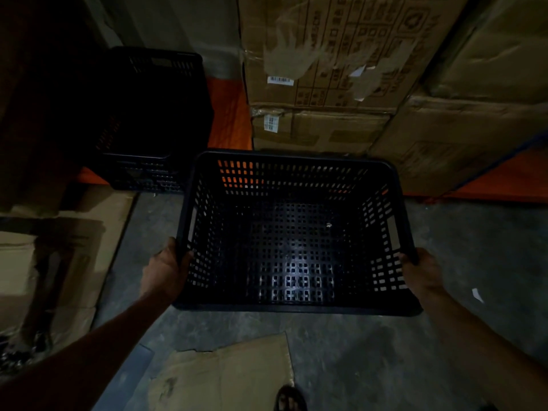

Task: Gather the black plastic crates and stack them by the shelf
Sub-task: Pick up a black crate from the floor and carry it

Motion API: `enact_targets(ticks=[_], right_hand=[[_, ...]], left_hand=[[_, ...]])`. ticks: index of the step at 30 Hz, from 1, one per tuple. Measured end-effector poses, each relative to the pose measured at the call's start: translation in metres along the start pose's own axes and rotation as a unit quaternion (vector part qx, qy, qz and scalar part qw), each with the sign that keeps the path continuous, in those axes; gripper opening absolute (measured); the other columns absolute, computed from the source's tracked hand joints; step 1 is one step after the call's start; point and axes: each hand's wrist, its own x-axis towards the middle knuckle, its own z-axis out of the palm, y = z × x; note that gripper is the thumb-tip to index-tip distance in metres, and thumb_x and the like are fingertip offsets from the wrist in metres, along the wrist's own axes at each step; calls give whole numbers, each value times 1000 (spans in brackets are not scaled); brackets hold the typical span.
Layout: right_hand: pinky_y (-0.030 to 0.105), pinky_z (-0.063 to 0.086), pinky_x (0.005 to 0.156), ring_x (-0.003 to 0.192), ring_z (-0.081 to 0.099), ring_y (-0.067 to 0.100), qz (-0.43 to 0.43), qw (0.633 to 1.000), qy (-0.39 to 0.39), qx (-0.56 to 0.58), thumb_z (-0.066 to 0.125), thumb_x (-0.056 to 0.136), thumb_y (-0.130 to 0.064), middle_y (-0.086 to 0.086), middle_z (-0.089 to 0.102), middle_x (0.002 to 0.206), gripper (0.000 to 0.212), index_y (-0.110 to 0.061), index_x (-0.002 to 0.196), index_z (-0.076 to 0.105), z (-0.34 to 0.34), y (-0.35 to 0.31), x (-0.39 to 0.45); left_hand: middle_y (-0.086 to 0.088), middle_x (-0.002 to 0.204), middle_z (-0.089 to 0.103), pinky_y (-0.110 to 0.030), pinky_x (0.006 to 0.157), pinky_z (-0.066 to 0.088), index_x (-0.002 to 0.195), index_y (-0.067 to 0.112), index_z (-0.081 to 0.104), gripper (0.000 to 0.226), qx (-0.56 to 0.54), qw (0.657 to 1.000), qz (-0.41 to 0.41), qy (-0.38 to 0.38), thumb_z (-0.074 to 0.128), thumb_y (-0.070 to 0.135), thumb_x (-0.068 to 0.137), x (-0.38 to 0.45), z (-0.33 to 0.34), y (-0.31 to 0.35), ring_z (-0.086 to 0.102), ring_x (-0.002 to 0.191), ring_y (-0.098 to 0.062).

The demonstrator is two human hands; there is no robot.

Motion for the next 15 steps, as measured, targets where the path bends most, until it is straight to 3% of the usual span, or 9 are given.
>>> enact_targets(ticks=[5,8,12,15], right_hand=[[42,45,87,106,58,44,-41,998,11,-44,50,93,-11,28,62,115,27,1,116,54,0,-2,-5],[36,43,79,99,60,40,-45,998,5,-50,48,94,-13,24,63,108,26,-1,116,52,-3,-4,-6],[30,38,78,99,59,36,-49,998,-9,-36,49,92,-7,10,55,94,25,2,114,54,-6,-4,-7],[28,36,75,103,59,39,-57,998,6,-25,50,93,-8,19,62,100,23,2,113,56,-7,-3,-9]], left_hand=[[-24,105,66,-42,71,44,109,9,42,30,-24,1000,13,-8,48,36,95,-1,3,2,63,96,-45],[-29,109,63,-46,76,45,110,5,39,31,-31,999,8,-3,46,32,96,-6,8,5,61,98,-49],[-30,110,62,-41,70,38,108,5,35,28,-39,999,-3,-16,43,29,98,-7,11,4,61,96,-49],[-28,107,62,-39,68,37,103,9,32,23,-46,999,9,-19,43,29,98,-6,11,4,62,93,-47]])
